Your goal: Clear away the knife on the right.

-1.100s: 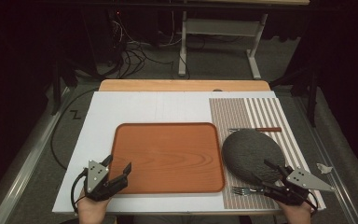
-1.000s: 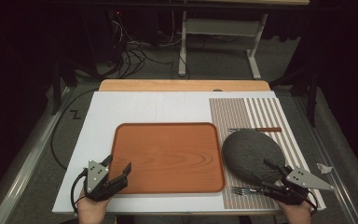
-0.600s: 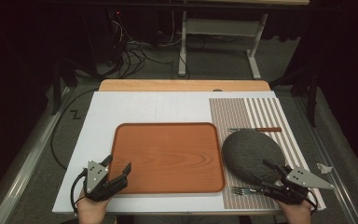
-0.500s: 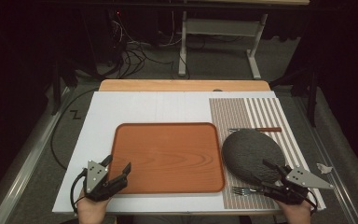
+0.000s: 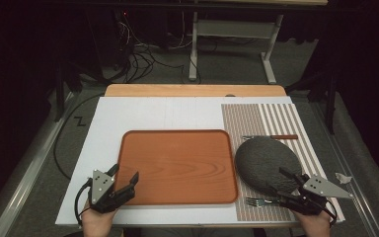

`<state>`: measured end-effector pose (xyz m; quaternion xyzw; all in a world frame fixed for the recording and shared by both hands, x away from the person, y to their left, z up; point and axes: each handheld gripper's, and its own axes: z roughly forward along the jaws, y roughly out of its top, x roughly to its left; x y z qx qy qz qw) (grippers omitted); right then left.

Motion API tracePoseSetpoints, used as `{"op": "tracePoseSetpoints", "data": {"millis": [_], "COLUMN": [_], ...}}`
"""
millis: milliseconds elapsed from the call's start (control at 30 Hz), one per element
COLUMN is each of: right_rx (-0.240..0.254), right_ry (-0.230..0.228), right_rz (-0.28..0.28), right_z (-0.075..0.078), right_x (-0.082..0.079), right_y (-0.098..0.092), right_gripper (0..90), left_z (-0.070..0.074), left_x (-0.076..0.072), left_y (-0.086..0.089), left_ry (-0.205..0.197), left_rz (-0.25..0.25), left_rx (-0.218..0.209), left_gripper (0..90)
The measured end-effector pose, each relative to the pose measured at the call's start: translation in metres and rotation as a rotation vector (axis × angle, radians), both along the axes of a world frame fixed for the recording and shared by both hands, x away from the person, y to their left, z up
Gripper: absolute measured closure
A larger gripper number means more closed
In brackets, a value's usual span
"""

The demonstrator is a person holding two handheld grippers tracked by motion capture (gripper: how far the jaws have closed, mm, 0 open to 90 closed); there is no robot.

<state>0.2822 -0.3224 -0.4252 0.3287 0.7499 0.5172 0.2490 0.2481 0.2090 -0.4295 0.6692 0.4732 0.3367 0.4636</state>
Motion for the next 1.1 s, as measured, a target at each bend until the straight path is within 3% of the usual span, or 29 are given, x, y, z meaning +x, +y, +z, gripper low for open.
{"op": "tracePoseSetpoints", "data": {"millis": [400,567,800,933,1100], "right_rx": [0.015,-0.004,-0.008,-0.018,-0.071], "right_ry": [-0.002,-0.013,0.017,0.023,0.041], "right_rz": [0.001,-0.011,-0.046,-0.056,-0.065], "right_z": [0.009,0.016,0.018,0.019,0.022], "right_x": [0.007,0.016,0.033,0.038,0.048], "right_y": [-0.003,-0.008,-0.017,-0.019,-0.021], "right_gripper": [36.0,38.1,39.2,39.3,40.2], "left_z": [0.0,0.0,0.0,0.001,0.0], "left_x": [0.0,0.0,0.001,0.001,0.001], "left_y": [0.001,0.001,0.002,0.003,0.004], "left_ry": [0.0,0.001,-0.002,-0.002,-0.003], "left_rz": [0.004,0.006,0.017,0.024,0.029], "left_rx": [-0.003,-0.001,-0.003,-0.009,-0.009], "left_gripper": [30.9,30.9,31.0,31.0,31.0]}}
